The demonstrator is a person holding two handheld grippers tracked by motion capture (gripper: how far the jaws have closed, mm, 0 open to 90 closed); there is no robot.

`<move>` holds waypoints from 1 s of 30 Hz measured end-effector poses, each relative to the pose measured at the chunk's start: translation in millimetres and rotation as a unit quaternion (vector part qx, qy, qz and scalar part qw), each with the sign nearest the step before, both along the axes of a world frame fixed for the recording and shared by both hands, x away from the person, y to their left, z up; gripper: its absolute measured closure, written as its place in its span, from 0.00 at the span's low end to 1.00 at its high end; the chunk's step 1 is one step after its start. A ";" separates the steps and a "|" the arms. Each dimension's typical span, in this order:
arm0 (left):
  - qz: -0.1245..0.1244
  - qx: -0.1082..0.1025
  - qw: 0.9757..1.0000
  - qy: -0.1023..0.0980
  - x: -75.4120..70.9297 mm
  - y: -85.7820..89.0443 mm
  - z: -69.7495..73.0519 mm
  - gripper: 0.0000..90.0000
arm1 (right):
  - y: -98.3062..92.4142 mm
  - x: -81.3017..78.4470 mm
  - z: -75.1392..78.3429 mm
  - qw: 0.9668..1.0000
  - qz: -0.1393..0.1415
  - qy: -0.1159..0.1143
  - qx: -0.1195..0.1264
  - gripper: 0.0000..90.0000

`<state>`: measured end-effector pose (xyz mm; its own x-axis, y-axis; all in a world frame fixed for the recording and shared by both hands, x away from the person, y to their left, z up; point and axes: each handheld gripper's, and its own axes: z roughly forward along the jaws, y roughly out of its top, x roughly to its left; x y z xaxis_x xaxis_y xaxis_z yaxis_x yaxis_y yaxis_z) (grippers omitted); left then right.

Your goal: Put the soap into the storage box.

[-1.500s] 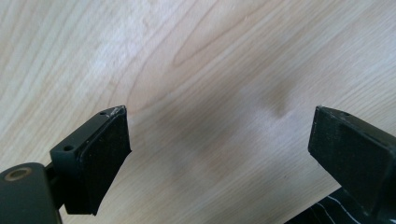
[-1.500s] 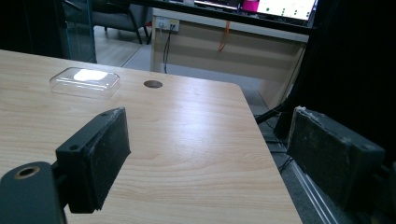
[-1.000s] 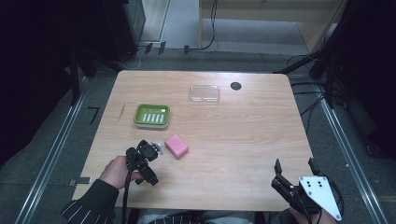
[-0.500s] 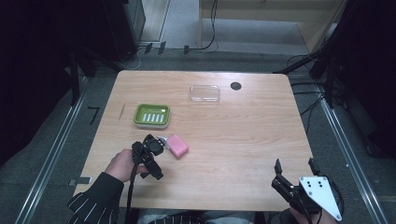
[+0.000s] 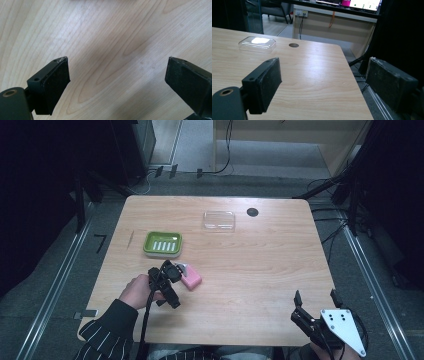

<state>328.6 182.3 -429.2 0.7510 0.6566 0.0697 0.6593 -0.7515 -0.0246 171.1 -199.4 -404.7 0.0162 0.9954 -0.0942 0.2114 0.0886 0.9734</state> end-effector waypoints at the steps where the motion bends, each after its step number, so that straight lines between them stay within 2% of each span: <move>1: -0.004 -0.001 1.000 0.000 1.4 -0.7 0.5 0.07 | -0.1 0.0 0.0 1.000 0.000 0.000 0.000 0.14; 7: -0.002 -0.006 1.000 -0.009 8.8 -6.7 4.5 0.07 | 0.1 -0.1 0.0 1.000 -0.001 0.000 0.001 0.14; 20: -0.020 -0.012 1.000 -0.016 24.9 -27.0 8.3 0.07 | 0.0 -0.2 -0.1 1.000 -0.001 0.000 0.001 0.14; 23: -0.019 -0.016 0.999 -0.020 29.5 -30.8 8.3 0.04 | 0.0 -0.2 -0.1 1.000 -0.001 0.000 0.001 0.14; 30: -0.015 -0.023 0.999 -0.032 41.8 -41.4 8.3 0.04 | 0.0 -0.1 -0.1 1.000 -0.001 0.000 0.001 0.14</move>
